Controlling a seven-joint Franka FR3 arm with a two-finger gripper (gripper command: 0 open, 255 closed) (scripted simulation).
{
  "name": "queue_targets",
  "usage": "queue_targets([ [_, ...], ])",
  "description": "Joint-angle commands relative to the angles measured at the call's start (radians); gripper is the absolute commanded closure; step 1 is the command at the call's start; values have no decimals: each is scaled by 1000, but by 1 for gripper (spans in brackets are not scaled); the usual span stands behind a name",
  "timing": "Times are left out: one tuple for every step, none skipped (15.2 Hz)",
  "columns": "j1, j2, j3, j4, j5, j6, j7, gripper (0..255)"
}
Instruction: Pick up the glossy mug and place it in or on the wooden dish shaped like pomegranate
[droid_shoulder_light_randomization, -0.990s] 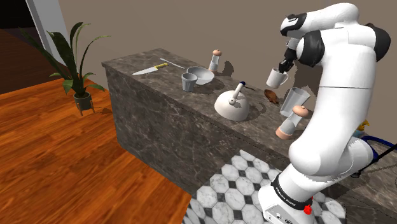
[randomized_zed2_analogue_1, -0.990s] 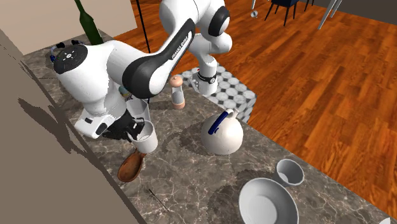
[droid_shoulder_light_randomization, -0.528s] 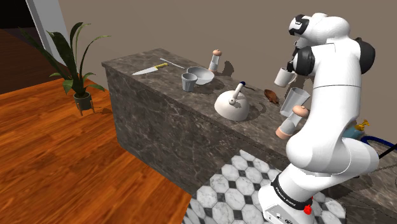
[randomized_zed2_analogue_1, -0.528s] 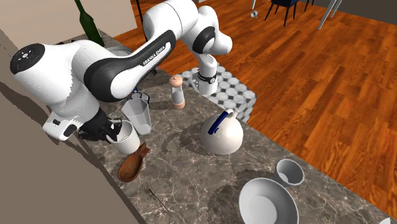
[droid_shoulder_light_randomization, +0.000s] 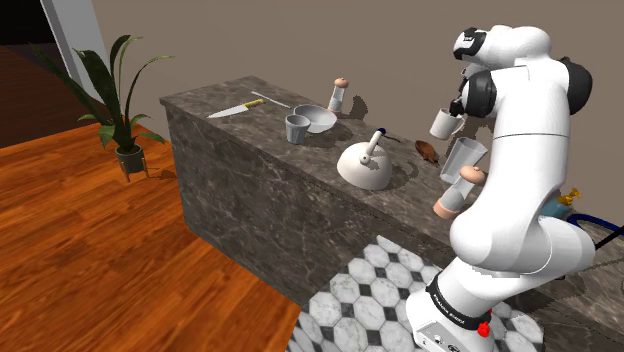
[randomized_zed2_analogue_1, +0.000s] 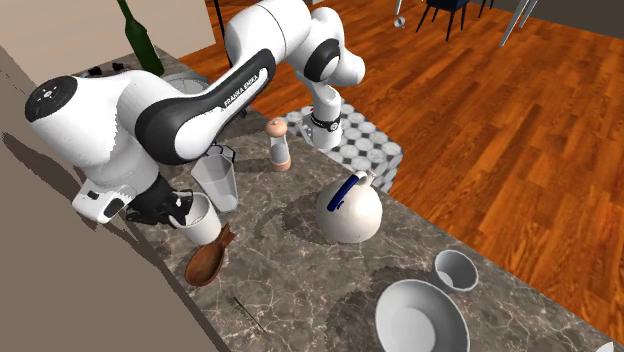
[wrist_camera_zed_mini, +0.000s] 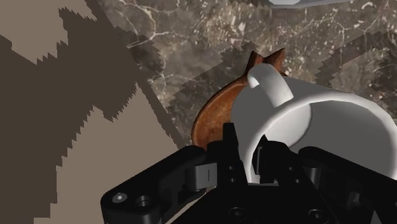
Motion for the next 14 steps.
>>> queue_targets([
  [9,40,-1,-63,-4,96,-6,255],
  [12,41,0,-76,-3,109,-7,255],
  [13,42,2,-88,-3,122,-8,255],
  [13,43,6,-99,-4,135,-8,255],
  [14,44,10,-111,-5,147,-9,255],
  [14,45,13,-121,-5,160,-10,255],
  [15,48,18,-139,-5,180,-11,255],
  [14,48,19,-139,-5,180,-11,255],
  [13,48,21,-139,-7,181,-10,255],
  [12,47,23,-139,-8,181,-10,255],
  [11,47,24,-139,-9,181,-9,255],
  [11,47,25,-139,-10,181,-9,255],
  [10,46,26,-139,-11,182,-8,255],
  [10,46,26,-139,-10,181,-9,255],
])
